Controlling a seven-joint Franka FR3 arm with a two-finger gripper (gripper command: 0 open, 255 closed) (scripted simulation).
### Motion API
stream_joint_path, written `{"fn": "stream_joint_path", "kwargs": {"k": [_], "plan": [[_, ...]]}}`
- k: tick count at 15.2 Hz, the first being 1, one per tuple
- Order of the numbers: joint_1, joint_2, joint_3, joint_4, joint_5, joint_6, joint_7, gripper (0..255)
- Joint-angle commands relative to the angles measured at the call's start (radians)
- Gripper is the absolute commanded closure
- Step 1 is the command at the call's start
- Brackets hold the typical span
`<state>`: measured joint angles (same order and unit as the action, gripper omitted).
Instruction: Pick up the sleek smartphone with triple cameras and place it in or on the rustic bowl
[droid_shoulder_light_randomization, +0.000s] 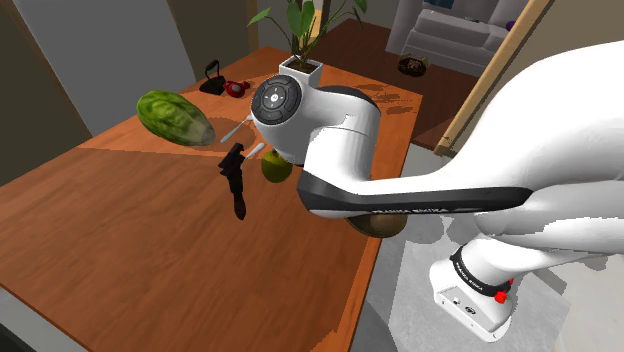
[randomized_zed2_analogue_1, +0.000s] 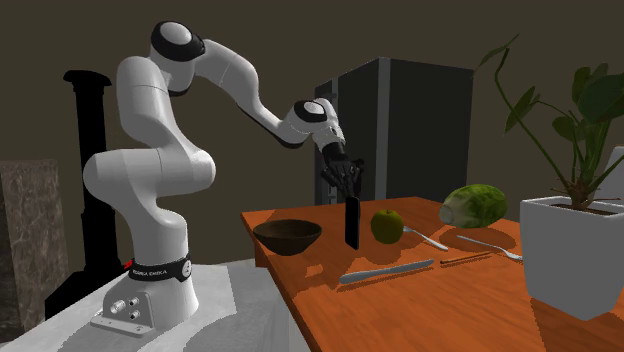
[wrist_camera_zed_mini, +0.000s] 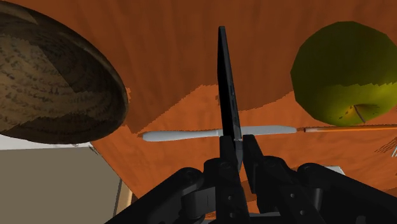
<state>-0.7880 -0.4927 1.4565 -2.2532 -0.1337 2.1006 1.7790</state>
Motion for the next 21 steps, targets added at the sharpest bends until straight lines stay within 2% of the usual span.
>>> {"fn": "stream_joint_path", "kwargs": {"k": [1, 11, 21], "plan": [[0.019, -0.001, -0.024, 0.008, 0.0, -0.017, -0.009, 255], [0.11, -0.016, -0.15, 0.08, 0.004, -0.128, -0.071, 255], [0.155, -0.03, -0.235, 0.172, 0.007, -0.239, -0.132, 255]]}}
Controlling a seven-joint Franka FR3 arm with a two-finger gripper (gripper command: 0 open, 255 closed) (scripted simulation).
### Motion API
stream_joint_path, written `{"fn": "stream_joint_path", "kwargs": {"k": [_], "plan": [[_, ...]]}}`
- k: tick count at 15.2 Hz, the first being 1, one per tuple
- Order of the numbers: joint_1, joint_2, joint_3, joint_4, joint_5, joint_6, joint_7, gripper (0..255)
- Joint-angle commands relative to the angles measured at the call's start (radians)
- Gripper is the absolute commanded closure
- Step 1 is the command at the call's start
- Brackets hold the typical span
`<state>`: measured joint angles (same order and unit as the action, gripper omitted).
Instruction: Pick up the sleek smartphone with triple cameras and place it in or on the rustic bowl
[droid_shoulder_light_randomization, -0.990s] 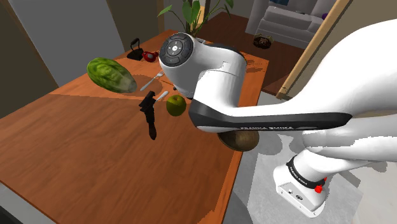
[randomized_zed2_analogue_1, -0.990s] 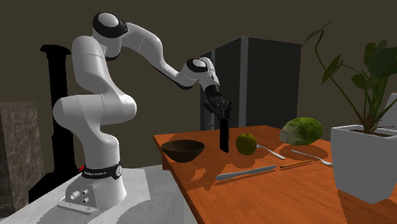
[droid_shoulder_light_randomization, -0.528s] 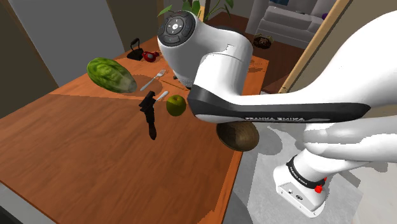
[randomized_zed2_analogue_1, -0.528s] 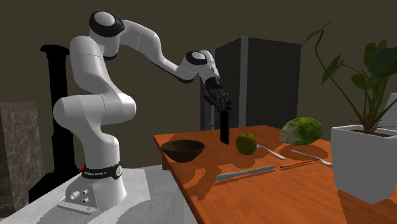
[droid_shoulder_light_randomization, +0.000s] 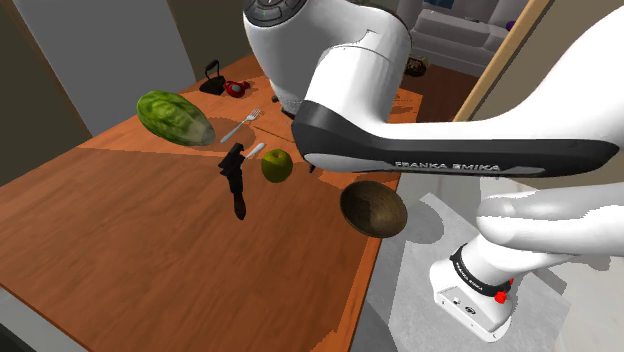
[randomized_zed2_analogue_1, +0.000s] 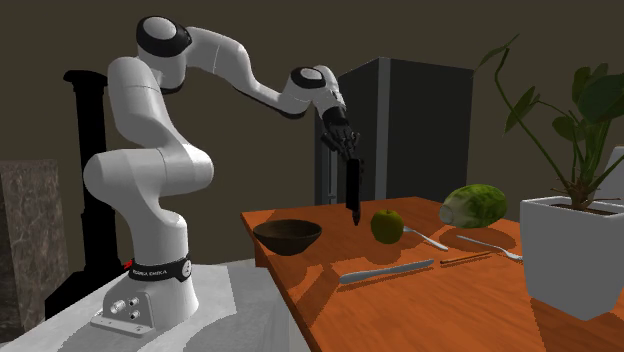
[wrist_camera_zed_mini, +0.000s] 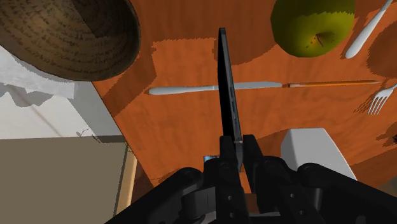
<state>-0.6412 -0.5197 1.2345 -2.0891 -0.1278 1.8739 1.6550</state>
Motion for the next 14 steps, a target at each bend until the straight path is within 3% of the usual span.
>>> {"fn": "stream_joint_path", "kwargs": {"k": [1, 7, 10, 14], "plan": [[0.01, -0.004, -0.019, 0.018, 0.001, -0.023, -0.014, 255], [0.018, -0.006, -0.05, 0.08, -0.002, -0.086, -0.045, 255], [0.161, -0.099, -0.195, 0.009, 0.04, -0.121, -0.093, 255], [0.299, -0.226, -0.333, -0.067, 0.081, -0.185, -0.154, 255]]}}
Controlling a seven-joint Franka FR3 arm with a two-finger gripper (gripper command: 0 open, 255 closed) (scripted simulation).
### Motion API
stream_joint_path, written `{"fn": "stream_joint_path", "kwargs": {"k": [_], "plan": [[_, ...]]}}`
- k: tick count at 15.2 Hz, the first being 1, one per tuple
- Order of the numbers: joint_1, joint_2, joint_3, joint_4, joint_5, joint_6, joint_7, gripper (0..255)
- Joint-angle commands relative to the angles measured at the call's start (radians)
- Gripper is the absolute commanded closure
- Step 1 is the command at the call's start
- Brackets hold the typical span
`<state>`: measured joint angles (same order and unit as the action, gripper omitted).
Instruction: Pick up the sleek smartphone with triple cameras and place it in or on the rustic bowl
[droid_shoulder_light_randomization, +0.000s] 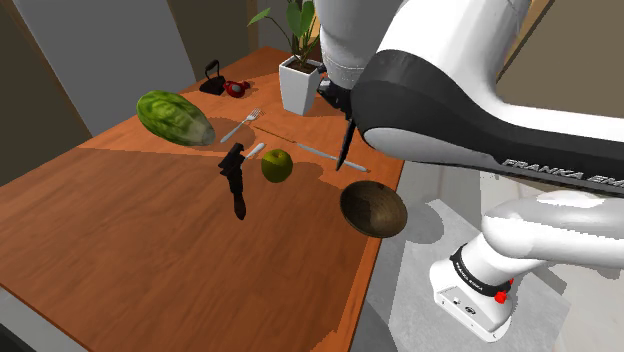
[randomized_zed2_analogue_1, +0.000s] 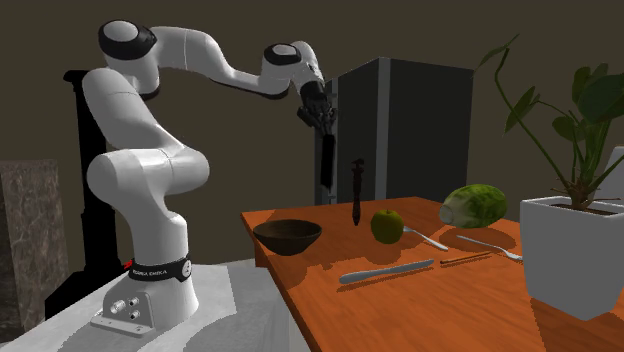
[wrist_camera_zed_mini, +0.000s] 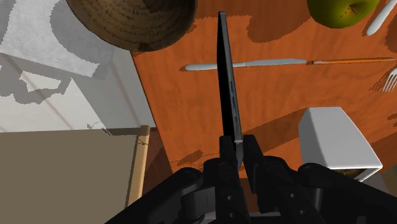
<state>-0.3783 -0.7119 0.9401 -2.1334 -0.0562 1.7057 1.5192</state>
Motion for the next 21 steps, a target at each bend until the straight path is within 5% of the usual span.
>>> {"fn": "stream_joint_path", "kwargs": {"k": [1, 9, 21], "plan": [[0.065, -0.065, -0.067, -0.038, 0.015, -0.035, -0.031, 255], [0.241, -0.283, -0.24, -0.112, 0.027, -0.208, -0.12, 255], [0.284, -0.323, -0.188, -0.28, 0.079, -0.095, -0.065, 255]]}}
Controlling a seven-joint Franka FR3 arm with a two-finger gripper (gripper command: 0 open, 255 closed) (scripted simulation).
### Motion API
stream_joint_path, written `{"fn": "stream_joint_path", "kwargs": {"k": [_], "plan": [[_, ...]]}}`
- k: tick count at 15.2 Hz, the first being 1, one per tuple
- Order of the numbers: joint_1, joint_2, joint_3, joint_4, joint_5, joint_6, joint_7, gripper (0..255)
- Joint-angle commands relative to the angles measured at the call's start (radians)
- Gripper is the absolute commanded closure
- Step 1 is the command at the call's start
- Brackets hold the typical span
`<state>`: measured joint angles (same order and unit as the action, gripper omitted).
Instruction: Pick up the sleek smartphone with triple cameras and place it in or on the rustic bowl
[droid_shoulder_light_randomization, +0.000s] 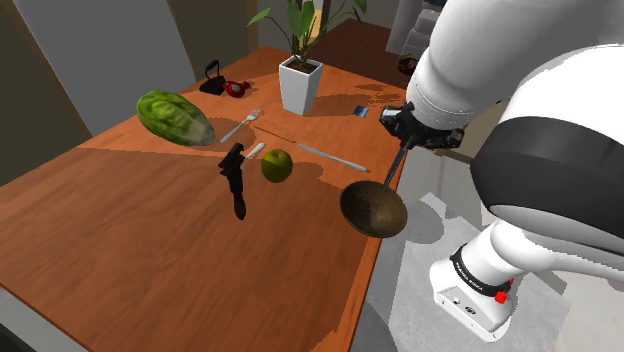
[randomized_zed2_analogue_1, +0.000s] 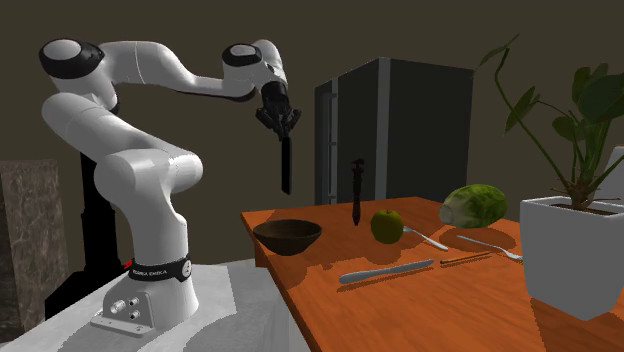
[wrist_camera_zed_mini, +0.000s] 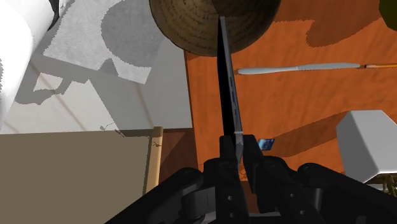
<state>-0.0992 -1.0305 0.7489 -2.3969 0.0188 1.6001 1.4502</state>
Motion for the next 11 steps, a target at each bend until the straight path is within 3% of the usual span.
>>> {"fn": "stream_joint_path", "kwargs": {"k": [1, 11], "plan": [[0.008, -0.007, 0.008, -0.029, 0.009, 0.02, 0.008, 255], [0.037, -0.018, 0.069, -0.15, 0.057, 0.119, 0.057, 255]]}}
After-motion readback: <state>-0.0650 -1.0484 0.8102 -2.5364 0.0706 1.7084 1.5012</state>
